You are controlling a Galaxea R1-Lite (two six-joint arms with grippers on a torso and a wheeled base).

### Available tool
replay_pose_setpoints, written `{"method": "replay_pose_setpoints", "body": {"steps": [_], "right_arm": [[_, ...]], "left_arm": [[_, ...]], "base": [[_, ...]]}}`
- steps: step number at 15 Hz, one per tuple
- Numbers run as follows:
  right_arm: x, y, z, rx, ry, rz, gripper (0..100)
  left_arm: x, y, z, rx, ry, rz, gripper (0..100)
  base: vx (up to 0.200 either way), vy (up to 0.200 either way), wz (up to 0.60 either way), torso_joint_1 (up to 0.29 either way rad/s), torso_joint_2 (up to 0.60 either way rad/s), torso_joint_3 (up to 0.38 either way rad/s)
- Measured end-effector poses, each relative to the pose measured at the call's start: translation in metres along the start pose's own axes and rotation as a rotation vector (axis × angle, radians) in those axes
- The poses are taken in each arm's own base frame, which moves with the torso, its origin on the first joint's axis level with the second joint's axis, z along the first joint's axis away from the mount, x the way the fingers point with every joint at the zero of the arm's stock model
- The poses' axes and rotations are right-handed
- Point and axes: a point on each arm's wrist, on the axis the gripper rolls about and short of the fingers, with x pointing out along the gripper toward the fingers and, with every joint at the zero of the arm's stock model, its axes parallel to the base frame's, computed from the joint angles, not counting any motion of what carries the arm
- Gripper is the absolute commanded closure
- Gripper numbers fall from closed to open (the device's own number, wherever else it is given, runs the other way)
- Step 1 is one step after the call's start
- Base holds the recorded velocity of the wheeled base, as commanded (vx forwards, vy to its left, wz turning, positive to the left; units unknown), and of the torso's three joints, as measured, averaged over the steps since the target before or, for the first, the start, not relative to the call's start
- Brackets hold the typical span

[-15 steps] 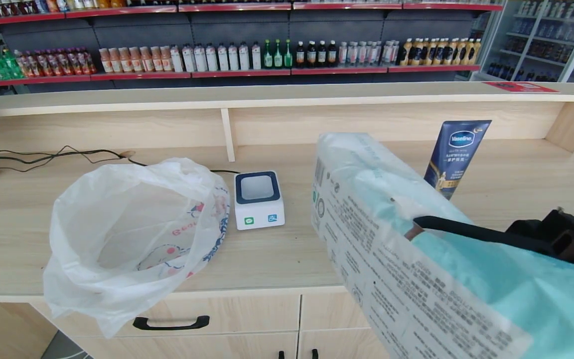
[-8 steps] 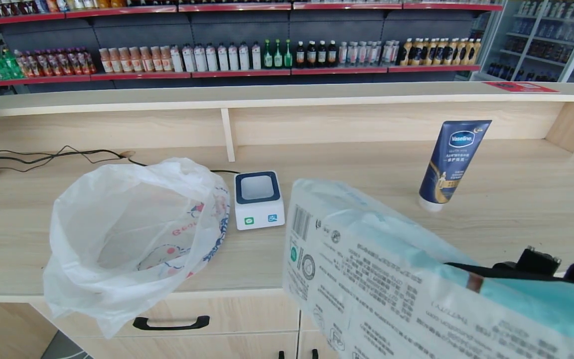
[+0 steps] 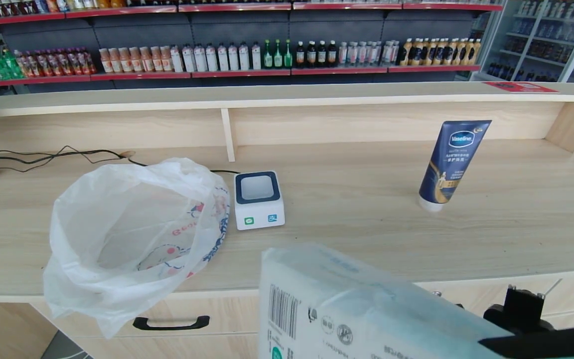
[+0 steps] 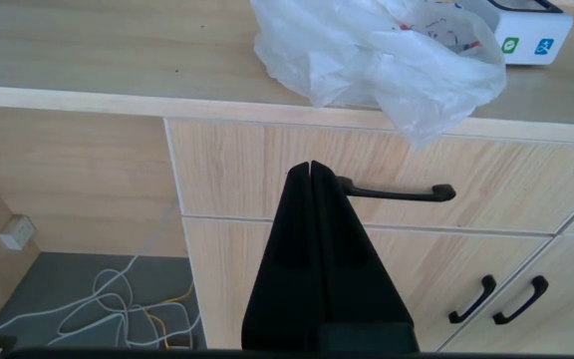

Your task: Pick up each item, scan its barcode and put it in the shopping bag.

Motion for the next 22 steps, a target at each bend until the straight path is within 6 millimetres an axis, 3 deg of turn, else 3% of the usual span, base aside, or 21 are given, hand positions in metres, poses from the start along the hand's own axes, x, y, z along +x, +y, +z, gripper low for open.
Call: {"method": "replay_pose_setpoints", "body": {"steps": [5,8,13,22], "right_arm": [[-0.010,-0.002,-0.007,0.201,0.095,-0.039,100],[-0.010,0.014,-0.005,0.372,0.108,0.044,100],[-0.003,0.032,0.012,0.441,0.110,0.160,100],[-0.008,0.030,0.012,0.402,0.137,0.201,100]], "left_arm": [[0.000,0.000,0.000,0.000,0.000,0.000,100],[0.000,0.000,0.000,0.000,0.000,0.000,100],[0.000,0.000,0.000,0.000,0.000,0.000,100],[0.000,0.000,0.000,0.000,0.000,0.000,100]], "base": [[0.000,0.000,0.00,0.000,0.00,0.000],[0.000,0.000,0.00,0.000,0.00,0.000],[0.000,0.000,0.00,0.000,0.00,0.000],[0.000,0.000,0.00,0.000,0.00,0.000]]}}
